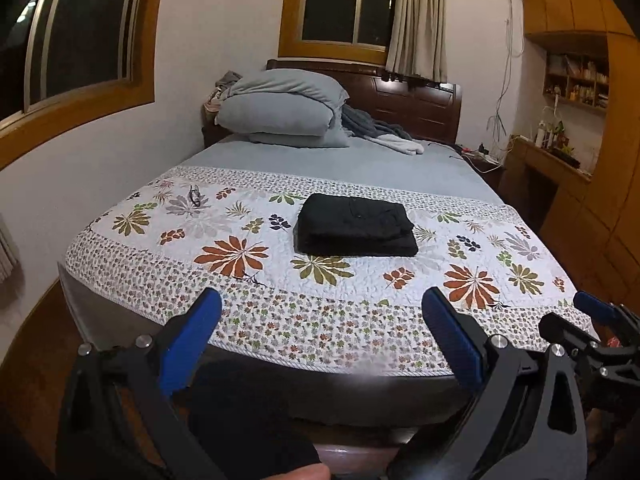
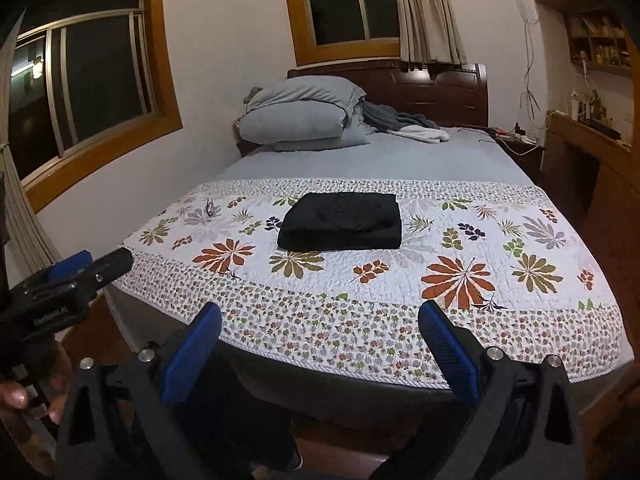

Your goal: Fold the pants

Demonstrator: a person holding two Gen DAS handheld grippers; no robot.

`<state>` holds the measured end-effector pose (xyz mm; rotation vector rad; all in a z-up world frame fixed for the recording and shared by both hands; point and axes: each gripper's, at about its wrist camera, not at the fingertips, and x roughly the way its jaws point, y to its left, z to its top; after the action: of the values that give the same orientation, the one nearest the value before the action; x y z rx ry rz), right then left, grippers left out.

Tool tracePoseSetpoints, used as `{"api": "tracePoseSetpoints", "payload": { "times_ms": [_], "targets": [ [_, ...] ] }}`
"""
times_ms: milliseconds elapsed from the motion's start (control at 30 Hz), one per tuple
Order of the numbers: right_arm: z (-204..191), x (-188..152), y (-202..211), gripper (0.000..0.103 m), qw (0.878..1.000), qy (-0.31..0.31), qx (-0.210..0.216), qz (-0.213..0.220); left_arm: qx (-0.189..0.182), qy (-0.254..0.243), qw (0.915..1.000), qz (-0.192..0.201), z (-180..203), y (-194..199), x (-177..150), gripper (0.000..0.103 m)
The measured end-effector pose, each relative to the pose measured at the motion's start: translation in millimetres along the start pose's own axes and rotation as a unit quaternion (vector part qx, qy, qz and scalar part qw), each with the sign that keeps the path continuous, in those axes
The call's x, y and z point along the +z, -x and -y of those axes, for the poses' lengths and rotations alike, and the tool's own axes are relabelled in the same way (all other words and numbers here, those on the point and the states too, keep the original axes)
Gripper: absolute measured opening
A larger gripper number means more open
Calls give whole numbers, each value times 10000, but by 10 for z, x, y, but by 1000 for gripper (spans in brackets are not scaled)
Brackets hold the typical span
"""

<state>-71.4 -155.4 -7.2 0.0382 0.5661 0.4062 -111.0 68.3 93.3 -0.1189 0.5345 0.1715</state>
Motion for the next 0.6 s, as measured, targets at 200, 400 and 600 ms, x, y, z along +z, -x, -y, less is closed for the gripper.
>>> {"api": "tracePoseSetpoints", "payload": {
  "times_ms": [200,400,600],
  "targets": [
    [29,41,-149,99,10000,-5,-22,-59,16,22,9999,-119,-14,-182,-15,100],
    [36,21,-347,99,9998,-44,47,-206,-25,86,9997,-245,-49,-345,-30,100],
    [16,6,-436,99,9996,-21,117,-260,21,66,9995,-309,-47,-424,-35,100]
  ]
}}
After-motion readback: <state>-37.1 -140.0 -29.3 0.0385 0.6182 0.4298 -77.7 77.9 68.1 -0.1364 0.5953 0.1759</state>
